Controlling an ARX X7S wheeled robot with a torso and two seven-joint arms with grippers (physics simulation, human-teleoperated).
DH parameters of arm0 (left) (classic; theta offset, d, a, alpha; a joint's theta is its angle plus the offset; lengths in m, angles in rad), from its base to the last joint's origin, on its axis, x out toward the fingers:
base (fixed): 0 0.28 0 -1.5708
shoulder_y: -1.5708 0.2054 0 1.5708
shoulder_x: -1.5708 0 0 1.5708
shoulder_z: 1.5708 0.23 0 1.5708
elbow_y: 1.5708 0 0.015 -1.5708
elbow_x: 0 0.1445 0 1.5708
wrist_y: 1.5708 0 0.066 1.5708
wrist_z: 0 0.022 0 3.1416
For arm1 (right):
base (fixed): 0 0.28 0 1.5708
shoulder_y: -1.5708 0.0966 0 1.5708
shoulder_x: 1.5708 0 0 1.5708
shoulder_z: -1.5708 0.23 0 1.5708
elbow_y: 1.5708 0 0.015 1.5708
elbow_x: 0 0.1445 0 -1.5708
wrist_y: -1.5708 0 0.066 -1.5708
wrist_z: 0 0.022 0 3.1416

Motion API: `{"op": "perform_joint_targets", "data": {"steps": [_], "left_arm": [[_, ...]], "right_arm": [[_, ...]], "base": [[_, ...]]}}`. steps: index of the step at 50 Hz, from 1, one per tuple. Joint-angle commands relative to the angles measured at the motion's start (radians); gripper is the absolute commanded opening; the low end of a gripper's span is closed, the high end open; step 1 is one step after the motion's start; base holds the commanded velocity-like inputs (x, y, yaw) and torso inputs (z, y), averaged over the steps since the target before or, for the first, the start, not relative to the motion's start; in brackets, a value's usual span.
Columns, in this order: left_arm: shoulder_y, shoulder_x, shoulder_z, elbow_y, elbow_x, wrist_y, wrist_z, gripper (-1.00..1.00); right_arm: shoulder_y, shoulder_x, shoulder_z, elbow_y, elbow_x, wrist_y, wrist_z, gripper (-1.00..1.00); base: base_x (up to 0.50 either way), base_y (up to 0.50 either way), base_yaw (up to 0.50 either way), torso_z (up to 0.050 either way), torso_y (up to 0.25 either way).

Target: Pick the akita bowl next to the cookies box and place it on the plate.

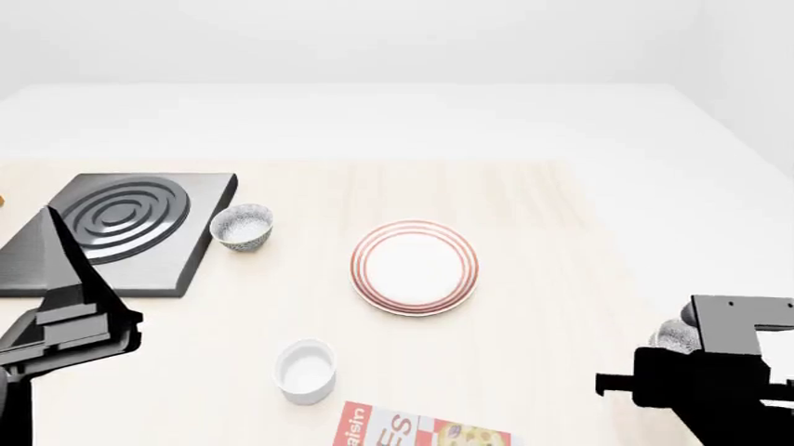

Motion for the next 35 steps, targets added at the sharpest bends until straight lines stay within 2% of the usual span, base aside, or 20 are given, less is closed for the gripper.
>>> {"op": "perform_joint_targets", "data": {"steps": [1, 13, 18, 25, 35], "left_arm": [[0.000, -0.005, 0.007, -0.005, 0.001, 0.005, -0.004, 1.00], [0.000, -0.009, 0.010, -0.011, -0.002, 0.010, -0.008, 1.00], [-0.003, -0.012, 0.013, -0.007, -0.003, 0.005, -0.012, 1.00], [-0.001, -0.016, 0.010, -0.008, -0.006, 0.007, -0.014, 1.00], [-0.001, -0.022, 0.010, -0.004, -0.010, 0.004, -0.021, 1.00]], "right_arm": [[0.276, 0.018, -0.059, -0.053, -0.006, 0.070, -0.032, -1.00], [0.681, -0.089, -0.284, 0.039, -0.239, 0.083, -0.207, -1.00], [0.848, -0.148, -0.461, 0.105, -0.449, 0.028, -0.317, -1.00], [0.991, -0.282, -0.583, 0.267, -0.575, -0.046, -0.416, -1.00], [1.083, -0.422, -0.741, 0.433, -0.716, -0.188, -0.538, -1.00]], "base": [[0.00, 0.00, 0.00, 0.000, 0.000], [0.00, 0.00, 0.00, 0.000, 0.000], [0.00, 0.00, 0.00, 0.000, 0.000], [0.00, 0.00, 0.00, 0.000, 0.000], [0.00, 0.00, 0.00, 0.000, 0.000]]}}
